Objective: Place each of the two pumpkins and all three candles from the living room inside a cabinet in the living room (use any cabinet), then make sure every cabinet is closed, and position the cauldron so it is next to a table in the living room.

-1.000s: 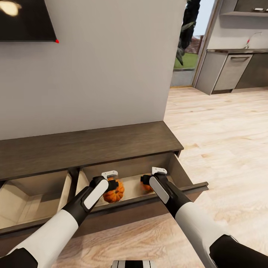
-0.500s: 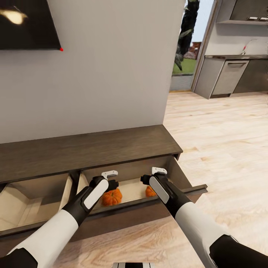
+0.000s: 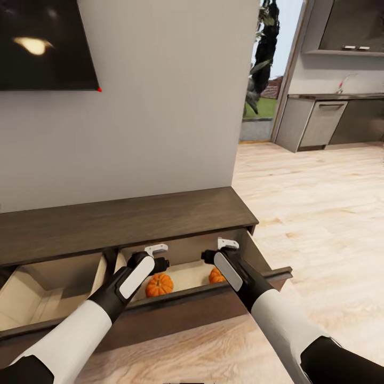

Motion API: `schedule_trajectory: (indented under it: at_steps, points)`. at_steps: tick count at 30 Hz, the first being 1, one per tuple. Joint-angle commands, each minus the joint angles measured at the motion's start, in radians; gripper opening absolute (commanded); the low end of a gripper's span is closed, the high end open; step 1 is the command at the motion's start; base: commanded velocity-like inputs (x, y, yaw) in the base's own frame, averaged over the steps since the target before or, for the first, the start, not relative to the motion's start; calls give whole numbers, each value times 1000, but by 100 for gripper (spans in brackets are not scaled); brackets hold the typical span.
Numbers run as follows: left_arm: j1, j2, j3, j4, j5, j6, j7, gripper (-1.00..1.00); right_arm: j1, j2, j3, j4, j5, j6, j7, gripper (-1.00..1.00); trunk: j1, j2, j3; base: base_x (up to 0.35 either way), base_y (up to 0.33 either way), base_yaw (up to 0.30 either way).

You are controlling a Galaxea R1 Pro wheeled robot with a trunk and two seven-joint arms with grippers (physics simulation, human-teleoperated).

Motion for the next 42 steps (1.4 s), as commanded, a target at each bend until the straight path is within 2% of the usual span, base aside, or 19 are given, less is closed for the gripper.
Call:
schedule_trajectory:
  at_steps: [1,36,42]
  points:
    - [-1,1,-4,-2,9,0,9,100,-1,-1,4,-4,-9,1,-9,100,-1,0,3,-6,0,0]
    - [-1,0,-8,-14,13,4,14,100,0,1,4,-12,-11,4,-6,100,-16,8,138,-61,19,0]
    - [-1,0,-9,-14,13,4,15,100,-1,1,4,-12,-11,4,-6,100,-19,9,162,-177,0,0]
